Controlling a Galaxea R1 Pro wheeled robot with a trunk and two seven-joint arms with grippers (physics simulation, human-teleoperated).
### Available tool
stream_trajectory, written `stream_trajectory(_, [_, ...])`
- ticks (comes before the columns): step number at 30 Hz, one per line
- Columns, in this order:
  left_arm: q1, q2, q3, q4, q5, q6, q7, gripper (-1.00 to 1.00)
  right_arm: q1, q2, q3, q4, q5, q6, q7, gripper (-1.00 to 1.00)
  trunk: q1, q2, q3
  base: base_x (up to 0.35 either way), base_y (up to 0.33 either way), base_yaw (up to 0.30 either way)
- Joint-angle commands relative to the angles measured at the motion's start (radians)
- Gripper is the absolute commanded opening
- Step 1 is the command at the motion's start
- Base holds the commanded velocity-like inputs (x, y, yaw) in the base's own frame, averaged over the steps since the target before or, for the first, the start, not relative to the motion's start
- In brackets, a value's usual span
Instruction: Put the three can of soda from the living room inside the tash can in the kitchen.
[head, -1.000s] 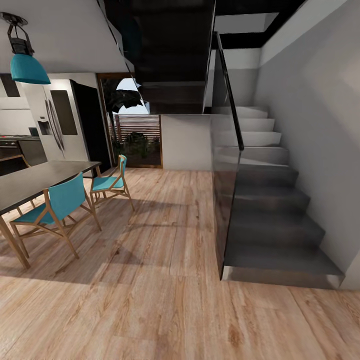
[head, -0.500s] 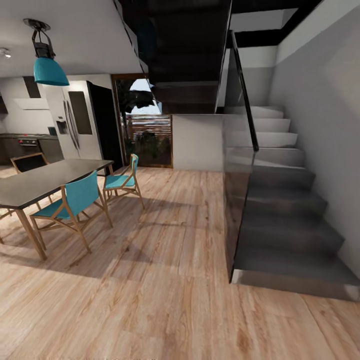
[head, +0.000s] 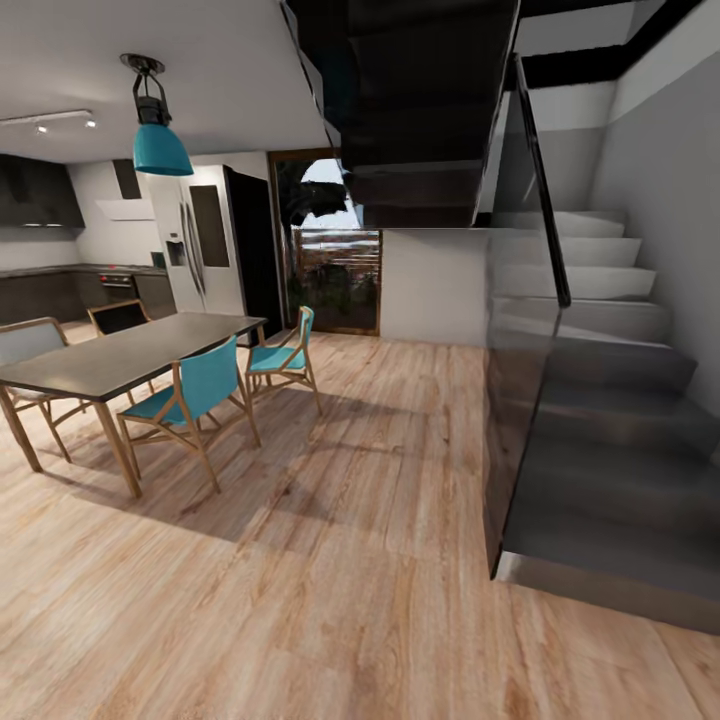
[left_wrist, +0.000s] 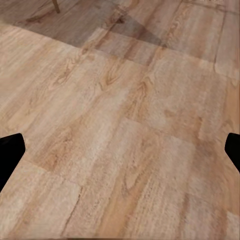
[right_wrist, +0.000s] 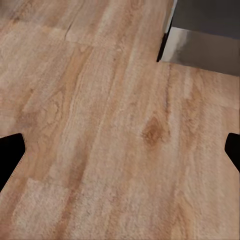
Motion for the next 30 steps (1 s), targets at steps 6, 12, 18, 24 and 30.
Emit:
stream_trajectory(6, [0.0,0.0,0.0,0.0,0.0,0.0,0.0,1.0,0.0,0.001,0.0,0.001,0.0,0.0,0.0,1.0,0.0,0.0,0.0,0.0,0.0,0.246])
stream_trajectory(12, [0.0,0.0,0.0,0.0,0.0,0.0,0.0,1.0,0.0,0.001,0.001,0.001,0.0,0.0,0.0,1.0,0.0,0.0,0.0,0.0,0.0,0.246])
stream_trajectory(18, [0.0,0.0,0.0,0.0,0.0,0.0,0.0,1.0,0.0,0.001,0.001,0.002,0.0,0.0,0.0,1.0,0.0,0.0,0.0,0.0,0.0,0.246])
stream_trajectory(24, [0.0,0.0,0.0,0.0,0.0,0.0,0.0,1.0,0.0,0.001,0.002,0.004,0.0,0.0,0.0,1.0,0.0,0.0,0.0,0.0,0.0,0.246])
stream_trajectory(30, [0.0,0.0,0.0,0.0,0.0,0.0,0.0,1.0,0.0,0.004,0.002,0.005,0.0,0.0,-0.001,1.0,0.0,0.0,0.0,0.0,0.0,0.246])
